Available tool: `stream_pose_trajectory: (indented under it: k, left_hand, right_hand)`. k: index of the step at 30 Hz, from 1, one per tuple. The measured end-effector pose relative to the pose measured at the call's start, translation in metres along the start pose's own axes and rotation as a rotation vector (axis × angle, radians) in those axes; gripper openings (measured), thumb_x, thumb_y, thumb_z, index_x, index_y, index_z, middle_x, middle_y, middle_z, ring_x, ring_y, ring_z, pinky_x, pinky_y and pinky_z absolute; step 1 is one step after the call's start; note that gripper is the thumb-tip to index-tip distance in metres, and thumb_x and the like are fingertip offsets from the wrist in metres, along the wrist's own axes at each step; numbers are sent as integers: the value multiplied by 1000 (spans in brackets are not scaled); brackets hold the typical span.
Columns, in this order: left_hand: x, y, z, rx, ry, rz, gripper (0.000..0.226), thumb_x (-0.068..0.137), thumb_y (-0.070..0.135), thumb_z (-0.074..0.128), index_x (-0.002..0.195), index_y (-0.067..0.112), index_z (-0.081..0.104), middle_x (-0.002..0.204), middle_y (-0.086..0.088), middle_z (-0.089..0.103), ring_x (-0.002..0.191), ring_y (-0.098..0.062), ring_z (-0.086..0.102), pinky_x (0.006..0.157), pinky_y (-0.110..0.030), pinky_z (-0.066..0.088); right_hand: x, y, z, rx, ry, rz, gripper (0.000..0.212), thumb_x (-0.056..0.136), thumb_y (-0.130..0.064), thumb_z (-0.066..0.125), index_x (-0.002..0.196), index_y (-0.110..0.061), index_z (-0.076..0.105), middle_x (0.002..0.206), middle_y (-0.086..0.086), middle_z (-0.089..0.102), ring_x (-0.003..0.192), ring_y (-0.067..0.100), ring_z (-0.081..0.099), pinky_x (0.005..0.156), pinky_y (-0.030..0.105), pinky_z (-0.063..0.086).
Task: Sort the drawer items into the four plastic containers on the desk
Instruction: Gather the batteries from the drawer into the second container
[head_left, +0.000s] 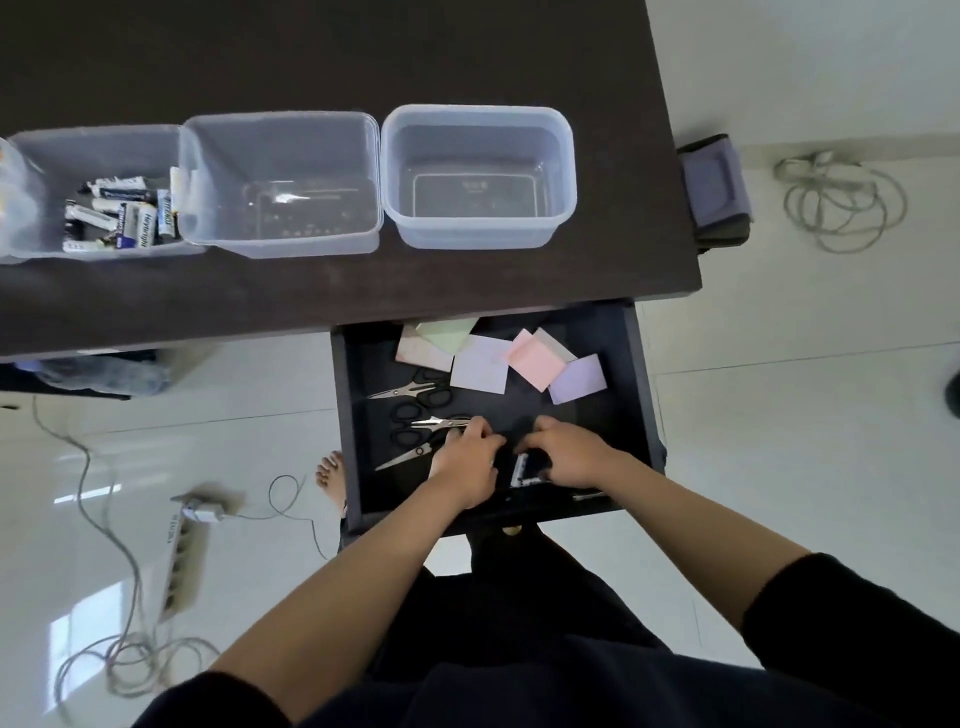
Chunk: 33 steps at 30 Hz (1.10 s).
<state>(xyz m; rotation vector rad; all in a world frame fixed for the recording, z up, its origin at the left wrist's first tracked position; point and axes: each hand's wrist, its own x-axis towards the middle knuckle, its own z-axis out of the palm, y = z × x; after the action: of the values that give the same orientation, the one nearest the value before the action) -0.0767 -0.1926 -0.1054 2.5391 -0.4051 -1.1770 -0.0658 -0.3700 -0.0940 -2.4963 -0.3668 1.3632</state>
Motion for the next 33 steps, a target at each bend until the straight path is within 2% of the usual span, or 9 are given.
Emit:
stream_pose_trajectory:
  k: [3,6,10,14,18,24,29,33]
  left_hand:
    - [5,2,5,47,25,-17,43,90,20,53,133,21,48,132,-5,37,117,-33,42,94,-43,48]
    - [7,3,12,15,31,-9,32,88,15,53,120,16,56,125,-8,44,112,-33,49,90,-41,47]
    - [6,4,14,-7,41,19,25,84,11,55,108,12,62,115,-9,51,101,-34,58,81,-38,47]
    - [7,6,10,-22,23,39,24,80,10,61,104,13,62,110,-9,52,98,-33,59,79,-37,47]
    - [6,4,8,-88,-3,24,26,79,8,61,103,19,62,106,-10,57,98,-31,59,79,-36,49]
    - [5,-1,2,-97,-48,-2,28,77,15,66,103,25,64,99,-2,67,96,-22,61,79,-34,52]
    - [0,-4,9,-112,-68,-8,16,80,15,61,91,24,69,96,1,70,96,-21,63,81,-33,52]
    - [2,-4,8,-95,-106,-26,19,83,19,61,101,22,69,104,1,70,102,-21,61,88,-34,51]
  right_hand:
    - [5,1,6,-57,-45,-27,40,83,-18,62,121,-30,58,115,4,51,103,25,56,80,38,50]
    - [9,2,9,-35,-72,-28,31,83,-21,66,114,-24,62,111,4,59,101,24,57,74,30,43]
    - [13,2,11,13,-72,-14,24,82,-24,68,105,-21,63,106,3,62,96,23,58,72,30,42]
    - [15,-4,14,69,-104,-9,15,85,-21,65,99,-17,66,100,5,66,81,19,56,68,28,42]
    - [14,-6,15,99,-107,29,14,86,-29,64,99,-24,65,97,-3,64,88,19,58,69,28,41]
    - [13,-6,15,219,-141,8,7,85,-24,66,91,-21,64,85,-5,59,81,16,57,63,23,41]
    - [8,-4,14,338,-124,37,12,83,-23,69,94,-18,69,76,-14,57,75,9,56,66,21,43]
    - [8,0,14,412,-132,92,8,79,-22,73,86,-21,71,77,-11,63,80,13,60,78,29,49]
